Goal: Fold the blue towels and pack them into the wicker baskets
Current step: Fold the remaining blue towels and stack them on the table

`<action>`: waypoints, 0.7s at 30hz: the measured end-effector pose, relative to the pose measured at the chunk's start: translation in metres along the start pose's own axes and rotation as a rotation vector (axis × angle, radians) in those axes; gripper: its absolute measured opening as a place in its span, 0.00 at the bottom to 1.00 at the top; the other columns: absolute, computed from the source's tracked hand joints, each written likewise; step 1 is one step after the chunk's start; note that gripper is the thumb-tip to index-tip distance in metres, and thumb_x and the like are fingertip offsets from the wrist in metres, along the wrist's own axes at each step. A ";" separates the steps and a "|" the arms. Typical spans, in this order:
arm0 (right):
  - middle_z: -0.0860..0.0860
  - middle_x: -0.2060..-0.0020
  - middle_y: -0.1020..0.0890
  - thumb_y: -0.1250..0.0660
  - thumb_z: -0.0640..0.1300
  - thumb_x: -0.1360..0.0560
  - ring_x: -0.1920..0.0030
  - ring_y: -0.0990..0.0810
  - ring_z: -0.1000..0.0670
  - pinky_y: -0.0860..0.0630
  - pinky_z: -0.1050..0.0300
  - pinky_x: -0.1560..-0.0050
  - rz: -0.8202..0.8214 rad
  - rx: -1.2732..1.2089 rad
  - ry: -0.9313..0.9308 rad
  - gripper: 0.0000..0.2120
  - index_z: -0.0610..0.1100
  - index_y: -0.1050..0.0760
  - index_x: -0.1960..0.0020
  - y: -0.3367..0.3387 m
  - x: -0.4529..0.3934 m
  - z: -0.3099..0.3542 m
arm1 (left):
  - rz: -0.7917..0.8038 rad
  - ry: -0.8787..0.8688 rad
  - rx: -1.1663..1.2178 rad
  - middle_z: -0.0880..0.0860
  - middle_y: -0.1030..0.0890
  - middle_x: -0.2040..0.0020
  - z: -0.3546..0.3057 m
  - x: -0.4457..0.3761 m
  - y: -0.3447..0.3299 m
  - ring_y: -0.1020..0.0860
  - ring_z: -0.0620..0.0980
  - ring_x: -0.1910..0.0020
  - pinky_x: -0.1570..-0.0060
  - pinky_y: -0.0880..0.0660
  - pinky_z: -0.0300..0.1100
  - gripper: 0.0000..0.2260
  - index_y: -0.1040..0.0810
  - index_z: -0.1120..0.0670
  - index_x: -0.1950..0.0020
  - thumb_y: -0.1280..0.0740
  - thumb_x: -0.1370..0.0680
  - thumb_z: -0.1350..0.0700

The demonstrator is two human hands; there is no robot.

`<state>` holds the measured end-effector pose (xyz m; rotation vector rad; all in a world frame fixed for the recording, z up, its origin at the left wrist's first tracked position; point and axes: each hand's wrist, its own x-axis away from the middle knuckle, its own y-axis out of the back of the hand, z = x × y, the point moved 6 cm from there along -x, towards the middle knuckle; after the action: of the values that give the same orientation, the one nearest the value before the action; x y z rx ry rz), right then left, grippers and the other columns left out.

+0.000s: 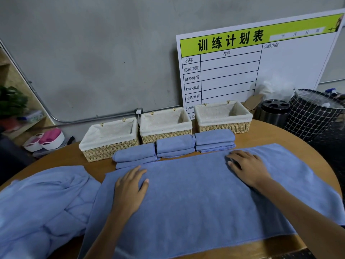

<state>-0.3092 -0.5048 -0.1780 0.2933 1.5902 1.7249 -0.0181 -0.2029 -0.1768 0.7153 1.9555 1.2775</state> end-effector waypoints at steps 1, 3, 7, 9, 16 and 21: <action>0.53 0.33 0.24 0.40 0.54 0.19 0.33 0.26 0.46 0.29 0.45 0.39 0.014 -0.013 -0.002 0.15 0.53 0.24 0.35 -0.002 0.001 -0.002 | 0.017 0.007 -0.030 0.44 0.34 0.22 0.003 0.002 -0.001 0.38 0.47 0.23 0.27 0.40 0.55 0.36 0.29 0.42 0.26 0.58 0.27 0.31; 0.53 0.31 0.25 0.41 0.54 0.19 0.31 0.28 0.47 0.30 0.45 0.36 0.030 -0.025 0.003 0.17 0.53 0.25 0.33 -0.003 0.001 -0.005 | 0.083 0.020 -0.060 0.43 0.39 0.21 0.007 0.006 -0.004 0.42 0.47 0.21 0.25 0.44 0.55 0.38 0.34 0.40 0.24 0.60 0.29 0.29; 0.53 0.31 0.25 0.43 0.55 0.18 0.31 0.28 0.46 0.30 0.46 0.35 0.024 -0.032 0.020 0.18 0.53 0.25 0.32 -0.003 0.000 -0.004 | 0.083 0.050 -0.033 0.43 0.39 0.20 0.009 0.003 0.001 0.43 0.46 0.21 0.25 0.45 0.57 0.36 0.35 0.40 0.23 0.58 0.27 0.29; 0.53 0.32 0.25 0.44 0.56 0.19 0.32 0.27 0.46 0.30 0.46 0.35 0.029 -0.040 0.018 0.19 0.53 0.25 0.33 -0.004 0.000 -0.004 | 0.161 0.060 -0.096 0.43 0.46 0.18 0.012 0.003 -0.003 0.48 0.47 0.19 0.23 0.49 0.58 0.30 0.41 0.39 0.21 0.55 0.22 0.31; 0.52 0.33 0.23 0.39 0.52 0.19 0.34 0.26 0.45 0.29 0.45 0.36 0.010 -0.073 0.012 0.15 0.52 0.23 0.34 -0.004 -0.001 -0.005 | 0.190 0.037 -0.123 0.45 0.45 0.18 0.009 -0.003 0.001 0.45 0.50 0.20 0.24 0.45 0.59 0.27 0.39 0.40 0.21 0.51 0.19 0.33; 0.52 0.33 0.23 0.39 0.52 0.19 0.34 0.26 0.45 0.28 0.45 0.36 0.029 -0.059 -0.001 0.16 0.52 0.23 0.34 -0.003 -0.001 -0.004 | 0.173 -0.040 -0.105 0.44 0.46 0.18 -0.037 0.001 -0.015 0.48 0.50 0.19 0.24 0.48 0.58 0.38 0.42 0.38 0.20 0.61 0.28 0.28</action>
<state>-0.3094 -0.5090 -0.1814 0.2892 1.5383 1.7896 -0.0492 -0.2277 -0.1804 0.8650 1.8120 1.4462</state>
